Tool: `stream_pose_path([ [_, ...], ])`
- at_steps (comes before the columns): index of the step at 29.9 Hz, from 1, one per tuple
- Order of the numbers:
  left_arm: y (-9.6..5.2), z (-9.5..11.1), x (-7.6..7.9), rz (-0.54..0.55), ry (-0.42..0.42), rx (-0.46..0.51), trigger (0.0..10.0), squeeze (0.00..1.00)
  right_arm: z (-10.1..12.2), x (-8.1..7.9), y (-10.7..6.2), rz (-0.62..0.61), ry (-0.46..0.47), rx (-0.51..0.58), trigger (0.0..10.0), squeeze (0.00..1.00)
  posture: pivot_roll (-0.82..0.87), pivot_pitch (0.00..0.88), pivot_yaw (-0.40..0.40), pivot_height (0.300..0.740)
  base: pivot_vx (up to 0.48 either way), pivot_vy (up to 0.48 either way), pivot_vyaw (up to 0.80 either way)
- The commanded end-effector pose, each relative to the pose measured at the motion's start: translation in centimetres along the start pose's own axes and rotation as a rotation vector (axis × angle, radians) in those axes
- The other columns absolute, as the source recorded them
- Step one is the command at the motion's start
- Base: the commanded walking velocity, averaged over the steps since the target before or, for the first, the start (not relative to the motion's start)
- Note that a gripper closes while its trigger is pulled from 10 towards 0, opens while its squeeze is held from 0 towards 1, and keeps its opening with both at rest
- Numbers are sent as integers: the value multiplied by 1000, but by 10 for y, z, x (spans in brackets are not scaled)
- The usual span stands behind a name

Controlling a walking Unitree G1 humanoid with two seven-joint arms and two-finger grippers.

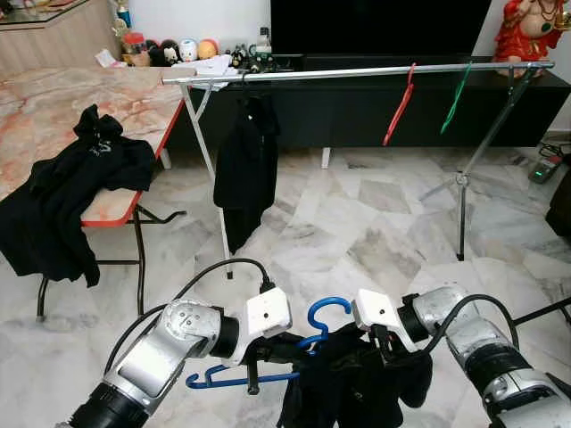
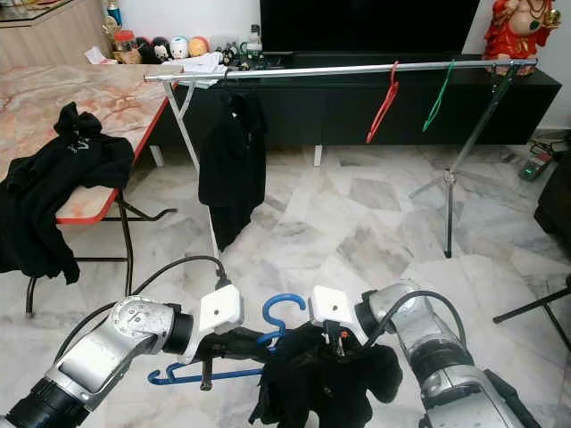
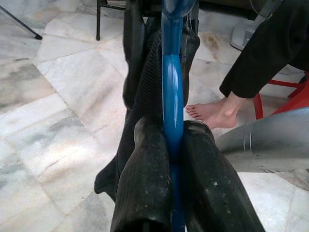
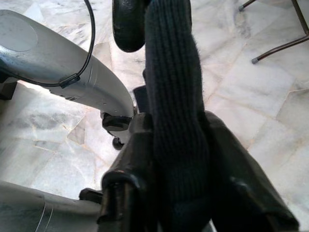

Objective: Hang hanger

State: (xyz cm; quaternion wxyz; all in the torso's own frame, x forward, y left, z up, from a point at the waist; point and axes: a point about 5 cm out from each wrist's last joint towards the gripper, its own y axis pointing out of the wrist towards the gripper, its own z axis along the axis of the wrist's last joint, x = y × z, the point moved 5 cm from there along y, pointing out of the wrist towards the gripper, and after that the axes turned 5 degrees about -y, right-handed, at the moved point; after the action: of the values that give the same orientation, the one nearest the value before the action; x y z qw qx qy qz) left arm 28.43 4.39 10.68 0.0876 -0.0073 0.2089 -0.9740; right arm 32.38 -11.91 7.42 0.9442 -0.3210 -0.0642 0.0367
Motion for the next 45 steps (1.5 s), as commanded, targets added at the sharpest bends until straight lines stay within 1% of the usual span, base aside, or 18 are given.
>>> stream_pose_path([
  [1,-1,21,-2,3,73,47,10000,0,-3,-1,2,-5,12,-11,0,0,76,73,-10,740,0,0,0],
  [12,4,26,-8,39,73,76,10000,0,-2,-3,5,1,13,4,0,0,73,41,-9,740,0,0,0],
  [15,5,24,-17,89,60,79,10000,0,-1,-1,5,-13,20,15,0,0,72,31,-9,740,0,0,0],
  [19,6,23,-19,98,48,85,10000,0,-2,-2,6,-2,22,10,0,0,70,21,-8,740,0,0,0],
  [20,6,24,-20,104,43,97,10000,1000,-2,-3,6,4,23,9,0,0,69,19,-6,740,0,0,0],
  [21,6,24,-20,106,55,94,10000,1000,-2,-3,7,6,23,8,0,0,69,19,-6,740,0,0,0],
  [26,3,21,-17,84,46,82,10000,1000,-8,-5,8,0,31,-10,0,0,68,20,-7,740,0,0,0],
  [29,-1,15,-18,84,51,50,10000,1000,-18,-11,11,8,29,-65,0,0,67,23,-8,740,0,0,0],
  [30,-6,9,-17,77,57,24,10000,1000,-24,-14,13,6,25,-93,0,0,69,25,-7,740,0,0,0],
  [34,-21,1,-16,70,51,-12,10000,1000,-35,-14,13,-31,36,-149,0,0,71,30,-5,740,0,0,0],
  [36,-32,-5,-17,81,48,-38,10000,1000,-48,-22,11,-5,32,-216,0,0,70,32,-9,740,0,0,0],
  [37,-32,-5,-17,81,48,-38,10000,1000,-48,-22,11,-5,32,-216,0,0,70,32,-9,740,0,0,0],
  [39,-43,-10,-20,110,37,-55,10000,1000,-50,-21,12,-42,44,-210,0,0,73,41,-13,740,0,0,0],
  [40,-48,-13,-23,143,27,-55,10000,1000,-49,-16,12,-87,50,-198,0,0,75,44,-14,740,0,0,0],
  [41,-56,-16,-30,208,11,-46,10000,1000,-48,-8,10,-160,64,-192,0,0,81,58,-14,740,0,0,0],
  [43,-59,-18,-35,253,1,-37,10000,1000,-49,-4,8,-203,80,-195,0,0,83,59,-14,740,0,0,0],
  [44,-66,-25,-45,347,-46,-11,10000,1000,-49,0,4,-240,63,-201,0,0,85,60,-16,740,0,0,0],
  [45,-69,-30,-51,408,-69,-7,10000,1000,-48,4,2,-268,65,-196,0,0,83,73,-20,740,0,0,0],
])
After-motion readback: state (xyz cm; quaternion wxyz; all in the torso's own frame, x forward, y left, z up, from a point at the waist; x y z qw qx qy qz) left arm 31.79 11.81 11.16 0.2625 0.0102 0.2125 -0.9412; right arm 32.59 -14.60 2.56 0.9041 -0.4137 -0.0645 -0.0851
